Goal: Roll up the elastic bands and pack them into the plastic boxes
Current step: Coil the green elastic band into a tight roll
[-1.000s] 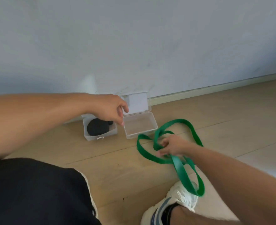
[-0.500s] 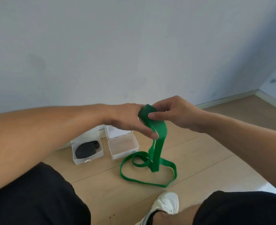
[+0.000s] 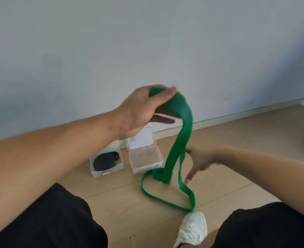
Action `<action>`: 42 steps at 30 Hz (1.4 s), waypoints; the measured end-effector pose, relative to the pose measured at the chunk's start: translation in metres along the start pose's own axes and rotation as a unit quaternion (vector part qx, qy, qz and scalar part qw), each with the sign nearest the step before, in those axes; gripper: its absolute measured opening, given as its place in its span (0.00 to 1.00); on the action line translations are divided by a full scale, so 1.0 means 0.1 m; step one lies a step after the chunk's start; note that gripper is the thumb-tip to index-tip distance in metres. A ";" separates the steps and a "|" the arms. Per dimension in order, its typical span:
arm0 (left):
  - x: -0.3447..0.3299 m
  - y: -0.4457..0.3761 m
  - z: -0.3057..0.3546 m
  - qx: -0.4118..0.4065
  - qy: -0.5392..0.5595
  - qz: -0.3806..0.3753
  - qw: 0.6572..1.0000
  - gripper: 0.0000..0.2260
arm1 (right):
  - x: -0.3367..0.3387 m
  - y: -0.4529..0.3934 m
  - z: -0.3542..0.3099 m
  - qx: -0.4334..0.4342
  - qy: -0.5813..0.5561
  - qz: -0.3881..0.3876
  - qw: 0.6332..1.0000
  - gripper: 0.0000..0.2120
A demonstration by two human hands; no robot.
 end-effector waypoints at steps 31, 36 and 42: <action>0.15 0.08 -0.61 0.227 -0.323 -0.096 0.914 0.14 | 0.82 0.79 0.61 -0.141 0.103 0.392 0.903 0.31; 0.25 0.11 -0.70 0.244 -0.365 -0.102 0.893 0.13 | 0.65 0.57 0.52 -0.146 0.121 0.225 0.956 0.33; 0.26 0.15 -0.80 0.269 -0.360 -0.118 0.885 0.14 | 0.52 0.40 0.02 0.000 0.088 0.148 0.985 0.31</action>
Point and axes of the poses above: each hand's wrist, its own y-axis away from the middle knuckle, its own x-axis out of the back of the hand, z = x × y, the point moved 4 cm from there along -y, towards the middle knuckle, and after that the axes turned 13 degrees about -z, right-handed, at the moved point
